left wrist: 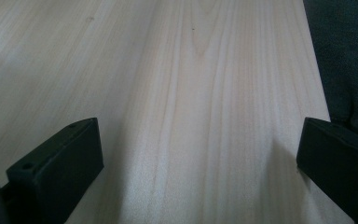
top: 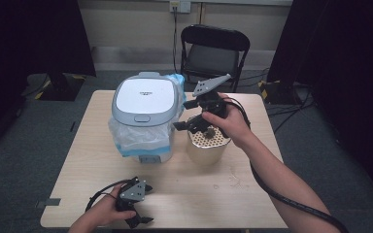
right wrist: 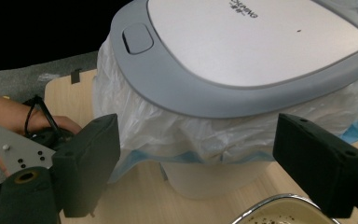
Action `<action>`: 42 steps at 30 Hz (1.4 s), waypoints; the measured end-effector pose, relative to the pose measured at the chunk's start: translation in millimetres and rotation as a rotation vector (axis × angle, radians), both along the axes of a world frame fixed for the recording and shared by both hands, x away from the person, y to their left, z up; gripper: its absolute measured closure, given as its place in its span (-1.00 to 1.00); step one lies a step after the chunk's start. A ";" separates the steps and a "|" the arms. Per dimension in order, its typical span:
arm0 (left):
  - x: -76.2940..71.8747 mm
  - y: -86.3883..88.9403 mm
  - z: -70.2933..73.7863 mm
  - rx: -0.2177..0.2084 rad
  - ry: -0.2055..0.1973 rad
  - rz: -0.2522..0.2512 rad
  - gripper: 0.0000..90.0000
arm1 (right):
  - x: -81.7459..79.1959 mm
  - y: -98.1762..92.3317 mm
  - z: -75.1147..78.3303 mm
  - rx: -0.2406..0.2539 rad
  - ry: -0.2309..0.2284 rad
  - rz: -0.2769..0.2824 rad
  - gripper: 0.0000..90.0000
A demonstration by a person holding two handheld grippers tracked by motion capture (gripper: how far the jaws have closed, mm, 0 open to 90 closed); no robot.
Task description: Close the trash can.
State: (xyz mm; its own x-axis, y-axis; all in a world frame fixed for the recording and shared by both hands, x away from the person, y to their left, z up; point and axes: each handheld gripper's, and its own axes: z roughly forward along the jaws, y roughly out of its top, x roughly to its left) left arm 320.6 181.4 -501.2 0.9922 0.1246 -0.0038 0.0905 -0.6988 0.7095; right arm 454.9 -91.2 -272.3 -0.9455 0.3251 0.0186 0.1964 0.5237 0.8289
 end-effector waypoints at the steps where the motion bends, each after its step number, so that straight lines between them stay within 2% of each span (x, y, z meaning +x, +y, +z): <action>1: 0.1 0.1 0.2 0.003 -0.001 -0.001 -1.00 | -1.5 -0.5 -1.6 -0.003 -0.003 0.001 -0.68; 12: 0.0 0.0 0.0 0.000 0.000 0.000 -1.00 | -11.4 -14.6 -17.7 0.005 0.011 0.004 -0.68; 22: 0.1 -0.2 -0.8 -0.006 -0.002 0.000 -1.00 | -21.2 -33.9 -38.4 0.005 0.040 0.000 -0.68; 23: -0.6 -0.3 -0.9 -0.007 0.011 0.002 -1.00 | -21.9 -36.1 -40.2 0.004 0.040 -0.002 -0.68; 32: -0.5 -0.4 -1.0 -0.006 0.015 0.000 -1.00 | -27.5 -51.0 -54.9 -0.006 0.056 -0.011 -0.68; 35: -0.8 -0.4 -1.0 -0.007 0.017 0.004 -1.00 | -29.5 -54.7 -58.7 0.006 0.067 -0.013 -0.68; 42: -0.5 -0.4 -0.8 -0.004 0.012 0.002 -1.00 | -34.3 -60.0 -69.7 -0.014 0.073 -0.012 -0.68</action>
